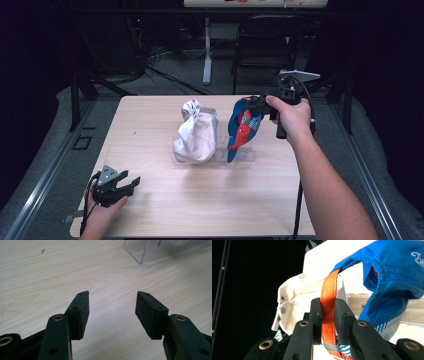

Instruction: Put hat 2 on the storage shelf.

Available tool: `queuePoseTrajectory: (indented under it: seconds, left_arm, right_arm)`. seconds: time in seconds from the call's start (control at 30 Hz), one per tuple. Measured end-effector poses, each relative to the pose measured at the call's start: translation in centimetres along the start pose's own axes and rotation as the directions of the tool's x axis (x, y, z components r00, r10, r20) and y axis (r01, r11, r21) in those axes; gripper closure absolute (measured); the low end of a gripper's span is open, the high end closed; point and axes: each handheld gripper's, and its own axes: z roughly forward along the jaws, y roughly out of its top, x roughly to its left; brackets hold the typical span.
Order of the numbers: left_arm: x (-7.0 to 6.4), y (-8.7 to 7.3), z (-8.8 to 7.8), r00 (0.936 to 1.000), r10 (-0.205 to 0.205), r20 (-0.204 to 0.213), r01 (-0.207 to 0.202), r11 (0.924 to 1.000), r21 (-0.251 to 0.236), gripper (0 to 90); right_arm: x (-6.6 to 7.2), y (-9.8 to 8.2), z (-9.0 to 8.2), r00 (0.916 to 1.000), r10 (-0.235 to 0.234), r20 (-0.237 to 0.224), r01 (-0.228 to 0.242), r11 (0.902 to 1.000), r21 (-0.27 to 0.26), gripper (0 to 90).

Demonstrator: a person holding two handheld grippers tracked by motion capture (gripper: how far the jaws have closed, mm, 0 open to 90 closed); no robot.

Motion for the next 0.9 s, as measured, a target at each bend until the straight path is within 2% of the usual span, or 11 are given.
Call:
queuePoseTrajectory:
  seconds: [0.23,0.3,0.7,0.9]
  left_arm:
    - [0.0,0.0,0.1,1.0000,0.002,-0.001,-0.002,1.0000,-0.006,45.3]
    - [0.0,0.0,0.0,1.0000,0.003,-0.001,-0.003,1.0000,0.005,45.3]
    - [0.1,0.0,0.0,1.0000,0.000,-0.001,0.000,1.0000,-0.002,45.2]
    - [0.1,0.0,0.0,1.0000,0.000,-0.002,0.000,1.0000,-0.002,45.2]
  right_arm:
    - [-0.8,-0.4,0.2,1.0000,0.002,0.005,-0.002,1.0000,0.008,77.5]
    - [-0.9,-0.5,0.2,1.0000,0.002,0.005,-0.002,1.0000,0.007,77.3]
    - [-1.5,-1.0,0.1,0.9996,-0.009,0.028,0.008,0.9996,0.025,75.7]
    - [-2.0,-1.2,0.0,0.9985,-0.020,0.051,0.019,0.9996,0.019,69.9]
